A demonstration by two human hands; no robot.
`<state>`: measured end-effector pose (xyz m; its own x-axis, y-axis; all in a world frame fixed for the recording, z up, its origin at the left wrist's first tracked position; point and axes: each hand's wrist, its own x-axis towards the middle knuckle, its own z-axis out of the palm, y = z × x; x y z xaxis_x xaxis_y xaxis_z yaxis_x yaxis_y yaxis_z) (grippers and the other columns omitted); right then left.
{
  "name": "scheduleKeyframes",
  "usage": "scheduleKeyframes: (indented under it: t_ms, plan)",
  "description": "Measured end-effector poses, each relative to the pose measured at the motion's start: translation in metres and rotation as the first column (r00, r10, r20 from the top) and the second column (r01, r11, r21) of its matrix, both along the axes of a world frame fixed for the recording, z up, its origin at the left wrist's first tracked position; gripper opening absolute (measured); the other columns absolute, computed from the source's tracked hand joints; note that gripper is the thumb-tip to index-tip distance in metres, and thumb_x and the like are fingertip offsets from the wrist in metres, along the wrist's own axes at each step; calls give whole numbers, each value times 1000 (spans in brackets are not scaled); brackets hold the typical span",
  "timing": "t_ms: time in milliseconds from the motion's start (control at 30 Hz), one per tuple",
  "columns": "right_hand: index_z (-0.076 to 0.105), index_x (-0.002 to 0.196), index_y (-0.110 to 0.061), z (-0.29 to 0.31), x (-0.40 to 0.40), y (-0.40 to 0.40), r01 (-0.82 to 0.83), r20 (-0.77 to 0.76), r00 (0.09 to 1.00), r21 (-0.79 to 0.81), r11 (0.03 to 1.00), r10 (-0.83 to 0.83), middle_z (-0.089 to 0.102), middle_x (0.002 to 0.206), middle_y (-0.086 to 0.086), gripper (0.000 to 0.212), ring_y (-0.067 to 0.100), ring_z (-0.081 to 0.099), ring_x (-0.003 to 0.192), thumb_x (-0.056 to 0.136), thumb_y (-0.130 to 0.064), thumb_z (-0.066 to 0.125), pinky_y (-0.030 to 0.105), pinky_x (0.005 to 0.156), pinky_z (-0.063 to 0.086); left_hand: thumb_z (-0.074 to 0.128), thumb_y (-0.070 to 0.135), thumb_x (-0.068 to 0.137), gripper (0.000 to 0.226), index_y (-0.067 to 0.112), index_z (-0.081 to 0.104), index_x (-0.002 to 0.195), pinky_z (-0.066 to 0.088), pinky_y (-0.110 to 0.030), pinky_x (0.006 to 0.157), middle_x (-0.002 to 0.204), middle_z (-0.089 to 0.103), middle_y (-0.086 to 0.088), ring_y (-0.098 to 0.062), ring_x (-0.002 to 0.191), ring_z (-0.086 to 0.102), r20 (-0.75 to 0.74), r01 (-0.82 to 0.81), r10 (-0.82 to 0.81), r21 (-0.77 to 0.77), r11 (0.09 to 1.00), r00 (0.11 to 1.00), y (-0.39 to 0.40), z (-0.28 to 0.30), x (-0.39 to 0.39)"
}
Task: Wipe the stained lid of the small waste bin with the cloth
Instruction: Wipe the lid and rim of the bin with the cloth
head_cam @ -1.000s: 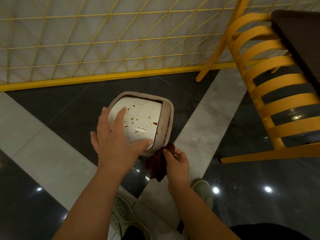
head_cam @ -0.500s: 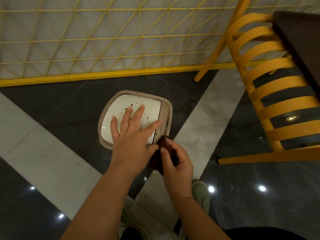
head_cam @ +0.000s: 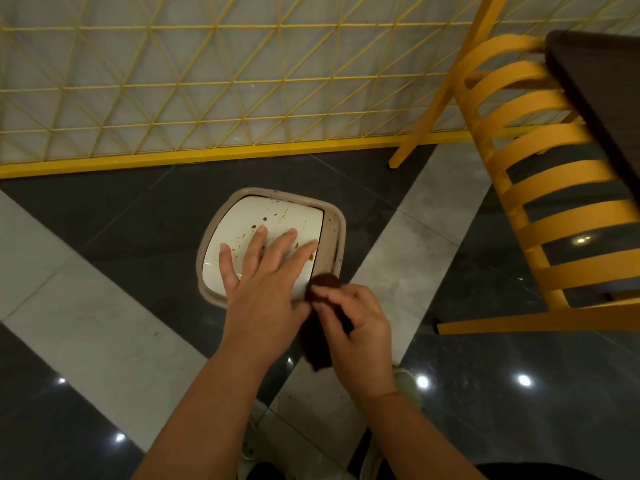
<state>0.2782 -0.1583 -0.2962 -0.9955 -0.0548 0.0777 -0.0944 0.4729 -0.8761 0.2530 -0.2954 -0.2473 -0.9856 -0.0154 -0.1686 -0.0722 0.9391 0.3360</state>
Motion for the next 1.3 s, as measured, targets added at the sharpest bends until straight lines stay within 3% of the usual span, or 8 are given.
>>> scheduleKeyframes:
  t_ms: [100,300,533,667,767,1000,1133,1300]
  plan:
    - [65,114,-35,4,-19,-1,7,-20,1000,46,999,-6,62,103,-7,26,8,58,97,90,-31,55,23,89,49,61,41,84,72,47,22,144,-21,-50,108,157,15,15,-16,146,-8,-30,-10,10,4,1000,1000,1,0,0]
    - [67,113,-32,11,-49,-8,160,187,971,-34,987,-151,62,106,-14,24,-5,56,101,93,-22,59,19,96,47,67,46,79,79,48,23,144,-20,-52,108,156,18,16,-16,147,-6,-28,-25,25,-8,1000,999,0,0,-3]
    - [66,113,-31,2,-15,-4,17,-46,999,49,999,-15,66,105,-7,25,7,60,100,91,-28,54,17,91,45,62,43,82,71,47,25,143,-23,-51,106,155,20,14,-18,147,-4,-54,-25,24,-15,1000,998,0,-1,-3]
    - [68,111,-31,11,-57,-9,96,33,995,62,993,-99,62,102,-14,22,-2,56,97,92,-23,59,6,87,40,66,42,80,77,47,24,144,-24,-53,106,156,19,14,-18,147,-5,-39,-32,30,-28,999,999,0,0,-4]
    - [69,111,-32,13,-59,-8,98,89,991,43,994,-102,62,103,-13,22,-2,56,98,92,-23,60,9,88,41,69,41,78,78,47,26,143,-24,-52,106,155,21,15,-17,147,-4,-35,-33,33,-12,999,999,-2,2,-5]
    - [70,109,-24,4,-19,-8,-28,-77,996,94,995,35,65,102,-3,24,11,60,95,91,-27,55,25,86,51,60,40,85,69,50,23,143,-26,-49,104,156,17,17,-15,147,-6,-35,-29,28,-36,999,999,-1,1,-5]
    - [70,112,-28,10,-56,-16,143,133,982,-40,989,-137,63,106,-10,22,-1,58,99,93,-23,59,16,92,45,66,43,80,78,50,21,143,-22,-53,106,155,16,17,-14,146,-5,-20,-52,51,-57,997,998,-4,-1,-5]
    - [69,114,-29,-14,-50,-16,273,372,899,-64,960,-231,63,108,-11,23,2,60,100,94,-24,58,31,95,52,67,47,79,80,49,20,144,-22,-54,106,156,14,18,-14,147,-6,-8,-54,54,-43,998,999,-3,1,-7]
